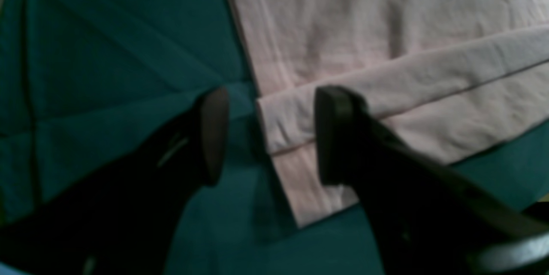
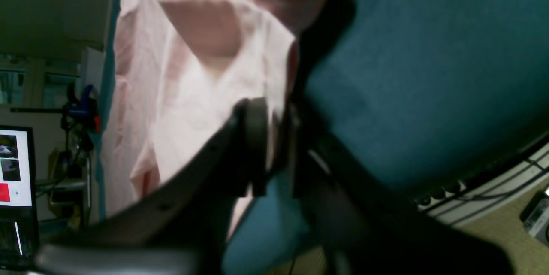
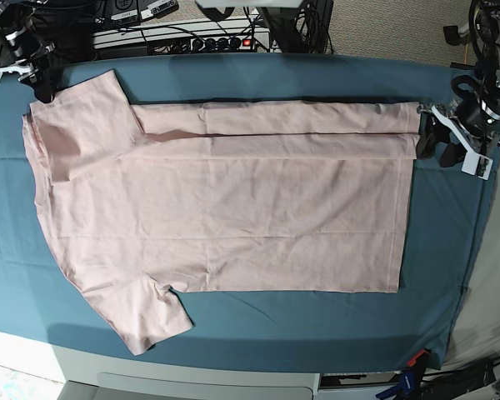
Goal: Fold the T-shirt properly
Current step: 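Release the folded strip and raise the right gripper, then fold the sleeve near the right gripper inward onto the shirt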
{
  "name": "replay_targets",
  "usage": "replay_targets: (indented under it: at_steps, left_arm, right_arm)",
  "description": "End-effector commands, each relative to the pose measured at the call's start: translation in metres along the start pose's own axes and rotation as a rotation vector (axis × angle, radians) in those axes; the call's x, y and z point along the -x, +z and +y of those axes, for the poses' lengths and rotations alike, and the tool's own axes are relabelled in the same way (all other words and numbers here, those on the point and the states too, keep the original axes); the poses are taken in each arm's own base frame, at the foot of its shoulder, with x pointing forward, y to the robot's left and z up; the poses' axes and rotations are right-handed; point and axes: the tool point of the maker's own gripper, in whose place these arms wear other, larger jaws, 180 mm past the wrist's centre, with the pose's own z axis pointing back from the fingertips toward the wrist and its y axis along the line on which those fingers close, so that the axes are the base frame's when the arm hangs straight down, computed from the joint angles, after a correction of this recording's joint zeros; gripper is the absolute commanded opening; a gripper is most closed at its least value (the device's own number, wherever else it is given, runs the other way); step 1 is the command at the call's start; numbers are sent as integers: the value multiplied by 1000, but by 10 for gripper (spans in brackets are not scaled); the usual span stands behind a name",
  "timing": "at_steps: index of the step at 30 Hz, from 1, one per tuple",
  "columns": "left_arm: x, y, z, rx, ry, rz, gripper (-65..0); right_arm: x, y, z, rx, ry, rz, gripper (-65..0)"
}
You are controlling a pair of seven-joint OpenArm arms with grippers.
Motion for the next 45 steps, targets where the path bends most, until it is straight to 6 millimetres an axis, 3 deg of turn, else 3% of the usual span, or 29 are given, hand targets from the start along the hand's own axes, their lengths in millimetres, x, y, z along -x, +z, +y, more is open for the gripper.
replay_targets:
  at_steps: [1, 3, 7, 12, 16, 20, 33, 39, 45]
  left_arm:
    - [-14, 3, 2, 2, -22, -39, -320]
    - [-14, 3, 2, 1, -22, -39, -320]
    - [-13, 3, 2, 1, -22, -39, -320]
    - [-12, 3, 3, -5, -29, -34, -320]
    - [-12, 3, 3, -7, -32, -32, -320]
    - [-12, 3, 3, -8, -32, -32, -320]
    - [-11, 3, 4, -13, -38, -28, -320]
    - [-11, 3, 4, -13, -38, -28, -320]
    - [-11, 3, 4, -13, -38, -28, -320]
  right_arm:
    - [-18, 2, 8, -27, 40, -45, -617]
    - [-20, 0, 11, -36, 47, -49, -650]
    - [-17, -3, 16, -56, 45, -38, -650]
    - [-14, -4, 45, -208, 67, -31, -650]
    - [-10, -10, 55, -255, 65, -17, -650]
    - [-11, -27, 74, -309, 74, -11, -650]
    - [-35, -111, 167, -446, 219, -41, -650]
    - [-54, -130, 190, -439, 290, -92, -650]
    - [-56, -142, 205, -436, 342, -98, -650]
